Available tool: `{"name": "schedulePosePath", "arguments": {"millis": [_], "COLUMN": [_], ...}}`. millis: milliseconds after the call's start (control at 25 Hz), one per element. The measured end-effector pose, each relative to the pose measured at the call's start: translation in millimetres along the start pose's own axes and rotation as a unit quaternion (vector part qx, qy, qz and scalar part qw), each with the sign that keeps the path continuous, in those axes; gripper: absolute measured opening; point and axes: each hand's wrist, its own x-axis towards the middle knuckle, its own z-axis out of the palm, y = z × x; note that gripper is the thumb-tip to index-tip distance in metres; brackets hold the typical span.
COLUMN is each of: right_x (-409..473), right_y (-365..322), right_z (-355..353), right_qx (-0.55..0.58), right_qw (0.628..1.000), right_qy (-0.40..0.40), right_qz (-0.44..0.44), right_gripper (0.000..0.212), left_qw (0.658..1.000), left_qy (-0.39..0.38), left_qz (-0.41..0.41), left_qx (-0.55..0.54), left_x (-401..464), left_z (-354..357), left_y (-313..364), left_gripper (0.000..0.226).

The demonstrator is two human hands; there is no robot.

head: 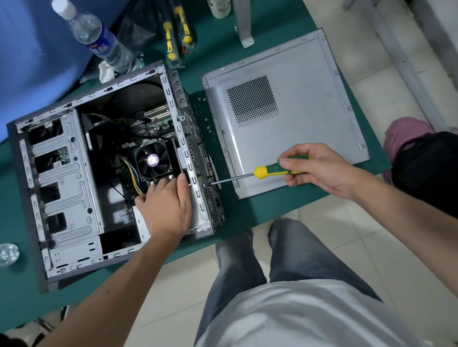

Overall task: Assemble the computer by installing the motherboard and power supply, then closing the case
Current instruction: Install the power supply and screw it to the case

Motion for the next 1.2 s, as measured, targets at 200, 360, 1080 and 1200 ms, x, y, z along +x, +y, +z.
{"name": "schedulePosePath", "arguments": {"millis": [200,360,1080,1200], "right_x": [0.4,3.3,5.3,6.3], "right_y": [-1.8,0.0,-7.7,-12.0], "right_z": [-5.9,3.7,7.7,3.7], "right_qx": [-0.021,-0.041,-0.187,-0.122], "right_qw": [1.0,0.999,0.982,0.992], "right_qy": [-0.009,0.024,0.02,-0.009], "right_qz": [-0.006,-0.003,0.006,0.008], "right_gripper": [0.019,0.012,0.031,0.004], "left_qw": [1.0,1.0,0.999,0.999], "left_qy": [0.006,0.008,0.008,0.012], "left_qz": [-0.012,-0.017,-0.045,-0.045], "left_qx": [-0.014,-0.009,-0.007,-0.011], "left_x": [2.5,2.9,6.0,6.1], "left_z": [2.5,4.0,8.2,7.9], "left_y": [-3.1,-0.8,-2.9,-4.8], "left_gripper": [0.062,0.061,0.066,0.065]}}
